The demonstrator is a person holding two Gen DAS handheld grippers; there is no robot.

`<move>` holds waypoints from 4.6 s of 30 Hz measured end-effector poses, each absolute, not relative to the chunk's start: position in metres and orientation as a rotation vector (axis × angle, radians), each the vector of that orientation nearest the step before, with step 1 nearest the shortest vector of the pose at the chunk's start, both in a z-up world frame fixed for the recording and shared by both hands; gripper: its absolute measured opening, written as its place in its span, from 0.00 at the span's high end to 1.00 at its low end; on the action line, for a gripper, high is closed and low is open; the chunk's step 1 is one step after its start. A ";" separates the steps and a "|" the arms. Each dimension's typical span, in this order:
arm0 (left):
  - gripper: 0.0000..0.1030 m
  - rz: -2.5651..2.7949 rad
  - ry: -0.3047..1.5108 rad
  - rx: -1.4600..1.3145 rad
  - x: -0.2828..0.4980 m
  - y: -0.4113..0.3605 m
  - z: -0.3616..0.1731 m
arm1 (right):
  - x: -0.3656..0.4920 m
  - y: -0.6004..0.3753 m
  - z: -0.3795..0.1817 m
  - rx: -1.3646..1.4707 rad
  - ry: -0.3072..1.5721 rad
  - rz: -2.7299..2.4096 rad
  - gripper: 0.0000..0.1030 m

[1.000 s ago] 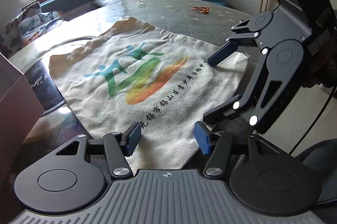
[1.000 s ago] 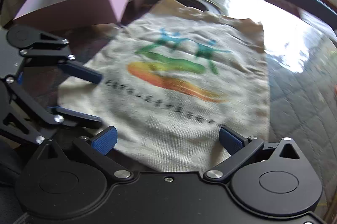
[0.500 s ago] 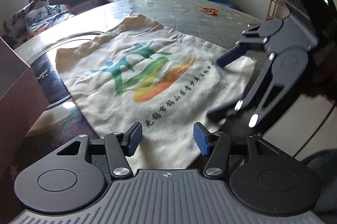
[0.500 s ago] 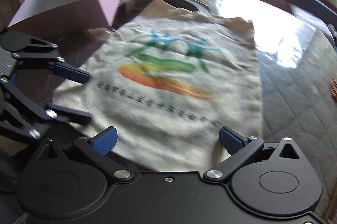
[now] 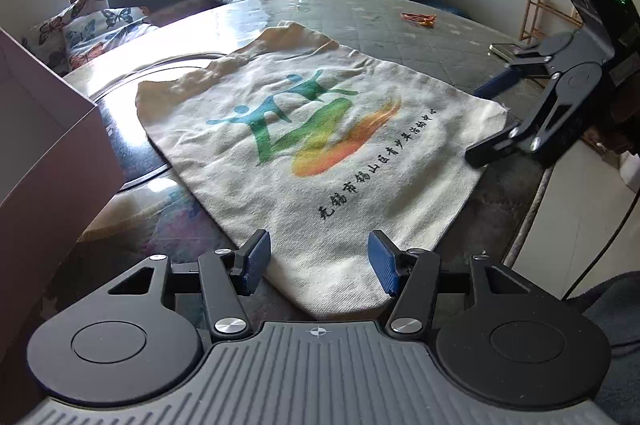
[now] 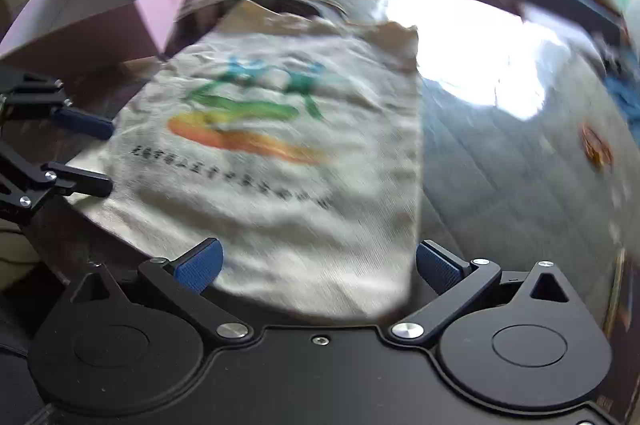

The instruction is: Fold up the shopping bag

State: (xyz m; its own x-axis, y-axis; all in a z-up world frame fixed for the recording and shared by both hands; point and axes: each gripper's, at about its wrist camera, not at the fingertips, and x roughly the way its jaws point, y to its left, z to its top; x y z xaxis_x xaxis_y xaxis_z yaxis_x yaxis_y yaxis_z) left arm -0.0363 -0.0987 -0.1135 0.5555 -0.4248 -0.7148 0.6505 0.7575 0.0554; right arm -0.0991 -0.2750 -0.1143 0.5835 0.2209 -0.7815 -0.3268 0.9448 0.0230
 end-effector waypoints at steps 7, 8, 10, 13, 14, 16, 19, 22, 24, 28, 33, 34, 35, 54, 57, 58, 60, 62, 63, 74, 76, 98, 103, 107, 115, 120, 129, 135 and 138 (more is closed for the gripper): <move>0.44 -0.649 0.747 0.335 -0.035 -0.089 -0.111 | -0.099 -0.299 -0.111 -0.129 0.901 0.218 0.00; 0.46 -0.653 0.746 0.338 -0.036 -0.089 -0.109 | -0.099 -0.299 -0.110 -0.155 0.891 0.205 0.00; 0.47 -0.668 0.732 0.363 -0.039 -0.091 -0.106 | -0.099 -0.296 -0.107 -0.206 0.877 0.205 0.00; 0.47 -0.728 0.698 0.405 -0.051 -0.098 -0.100 | -0.098 -0.289 -0.104 -0.252 0.868 0.246 0.00; 0.47 -0.736 0.696 0.404 -0.050 -0.098 -0.099 | -0.098 -0.287 -0.102 -0.260 0.863 0.259 0.00; 0.47 -0.733 0.700 0.386 -0.046 -0.099 -0.098 | -0.099 -0.281 -0.098 -0.260 0.846 0.311 0.00; 0.47 -0.729 0.707 0.359 -0.038 -0.099 -0.097 | -0.101 -0.268 -0.094 -0.274 0.841 0.392 0.00; 0.48 -0.725 0.714 0.333 -0.031 -0.099 -0.095 | -0.101 -0.255 -0.092 -0.297 0.842 0.438 0.00; 0.49 -0.723 0.718 0.315 -0.026 -0.100 -0.094 | -0.099 -0.250 -0.089 -0.291 0.839 0.455 0.00; 0.52 -0.717 0.727 0.279 -0.016 -0.100 -0.092 | -0.075 -0.240 -0.082 -0.250 0.801 0.411 0.00; 0.62 -0.587 0.730 0.237 0.011 -0.101 -0.094 | -0.036 -0.227 -0.084 -0.245 0.752 0.326 0.00; 0.63 -0.561 0.724 0.246 0.017 -0.101 -0.094 | -0.032 -0.225 -0.085 -0.253 0.745 0.309 0.00; 0.67 -0.538 0.721 0.248 0.023 -0.102 -0.094 | -0.024 -0.223 -0.088 -0.242 0.747 0.297 0.00; 0.83 -0.433 0.713 0.188 0.075 -0.124 -0.111 | 0.014 -0.219 -0.115 -0.211 0.774 0.232 0.00; 0.83 -0.425 0.708 0.201 0.075 -0.125 -0.113 | 0.016 -0.225 -0.115 -0.206 0.775 0.218 0.00; 0.83 -0.421 0.707 0.205 0.075 -0.125 -0.113 | 0.016 -0.227 -0.116 -0.204 0.775 0.215 0.00; 0.83 -0.414 0.704 0.213 0.074 -0.125 -0.113 | 0.016 -0.233 -0.116 -0.198 0.778 0.205 0.00; 0.83 -0.407 0.702 0.218 0.076 -0.122 -0.115 | 0.016 -0.239 -0.116 -0.201 0.777 0.195 0.00; 0.83 -0.404 0.701 0.219 0.077 -0.120 -0.117 | 0.016 -0.241 -0.116 -0.202 0.776 0.191 0.00; 0.85 -0.359 0.693 0.242 0.071 -0.103 -0.119 | 0.019 -0.280 -0.118 -0.225 0.780 0.086 0.00; 0.85 -0.349 0.691 0.248 0.072 -0.101 -0.119 | 0.019 -0.289 -0.119 -0.224 0.780 0.062 0.00; 0.84 -0.302 0.690 0.230 0.055 -0.081 -0.115 | 0.021 -0.279 -0.121 -0.196 0.770 0.088 0.00; 0.84 -0.315 0.695 0.249 0.044 -0.076 -0.111 | 0.018 -0.289 -0.117 -0.218 0.773 0.043 0.00; 0.85 -0.343 0.691 0.269 0.031 -0.075 -0.106 | 0.000 -0.290 -0.108 -0.218 0.772 0.111 0.00; 0.83 -0.662 0.645 0.332 -0.027 -0.104 -0.087 | -0.030 -0.275 -0.094 -0.271 0.789 0.235 0.00; 0.71 -0.841 0.647 0.419 -0.060 -0.134 -0.094 | -0.041 -0.271 -0.087 -0.298 0.782 0.237 0.00; 0.70 -0.874 0.644 0.555 -0.072 -0.159 -0.108 | -0.053 -0.273 -0.083 -0.281 0.779 0.259 0.00; 0.81 -0.882 0.634 0.552 -0.074 -0.163 -0.104 | -0.058 -0.271 -0.082 -0.274 0.783 0.282 0.00; 0.92 -0.886 0.628 0.551 -0.075 -0.165 -0.102 | -0.062 -0.268 -0.083 -0.286 0.785 0.305 0.00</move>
